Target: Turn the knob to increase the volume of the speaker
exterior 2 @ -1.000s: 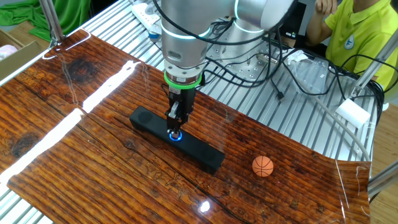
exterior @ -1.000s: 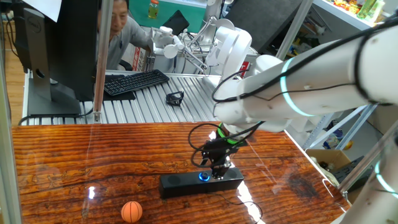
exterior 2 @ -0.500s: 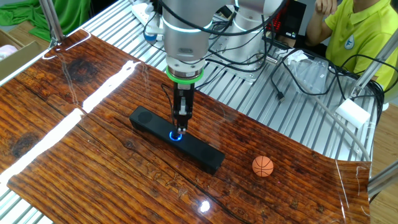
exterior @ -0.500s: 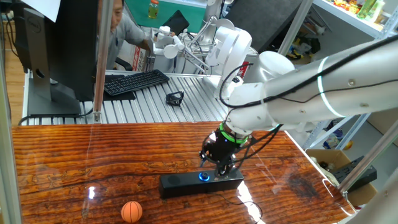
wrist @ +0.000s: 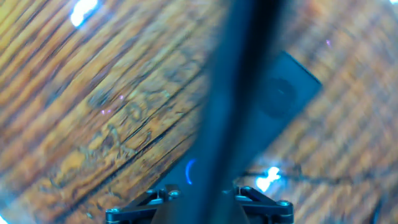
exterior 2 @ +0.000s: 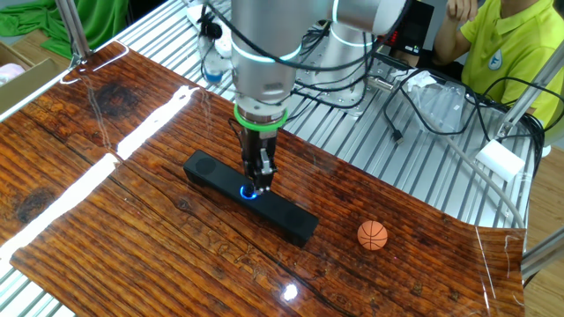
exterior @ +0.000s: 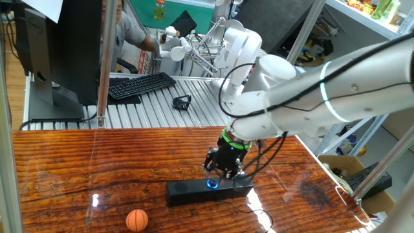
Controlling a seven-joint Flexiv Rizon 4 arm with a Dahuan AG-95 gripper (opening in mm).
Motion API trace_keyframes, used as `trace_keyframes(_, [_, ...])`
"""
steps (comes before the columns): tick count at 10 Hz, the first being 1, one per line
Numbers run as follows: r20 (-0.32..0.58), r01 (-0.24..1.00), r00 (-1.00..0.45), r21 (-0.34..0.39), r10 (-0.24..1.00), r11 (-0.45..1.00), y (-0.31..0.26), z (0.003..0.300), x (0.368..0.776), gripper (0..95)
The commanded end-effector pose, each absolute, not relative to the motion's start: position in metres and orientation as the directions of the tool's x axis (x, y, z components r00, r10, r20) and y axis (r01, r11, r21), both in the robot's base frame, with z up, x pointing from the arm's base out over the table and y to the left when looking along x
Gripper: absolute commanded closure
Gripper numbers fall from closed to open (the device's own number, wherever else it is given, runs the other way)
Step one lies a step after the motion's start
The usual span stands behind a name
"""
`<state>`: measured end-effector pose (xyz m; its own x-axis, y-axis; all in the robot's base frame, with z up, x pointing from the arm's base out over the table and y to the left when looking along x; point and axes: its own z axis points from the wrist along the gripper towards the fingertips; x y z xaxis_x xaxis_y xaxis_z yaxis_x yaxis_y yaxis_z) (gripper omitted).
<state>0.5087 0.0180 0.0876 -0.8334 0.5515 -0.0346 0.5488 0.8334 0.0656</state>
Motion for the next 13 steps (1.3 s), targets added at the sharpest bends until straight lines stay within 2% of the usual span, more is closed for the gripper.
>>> trace_keyframes(1, [-0.051,0.258,-0.965,0.023,0.259,0.966,0.017,0.092,0.503,57.0])
trace_keyframes(2, [-0.052,0.240,-0.969,0.018,0.241,0.971,0.017,0.093,0.503,57.0])
trace_keyframes(3, [-0.052,0.149,-0.987,0.012,0.149,0.989,0.017,0.094,0.500,57.0])
trace_keyframes(6, [-0.054,0.048,-0.997,-0.011,0.048,0.999,0.015,0.094,0.497,57.0])
trace_keyframes(13, [-0.056,0.007,-0.998,-0.031,0.005,1.000,0.012,0.110,0.490,57.0])
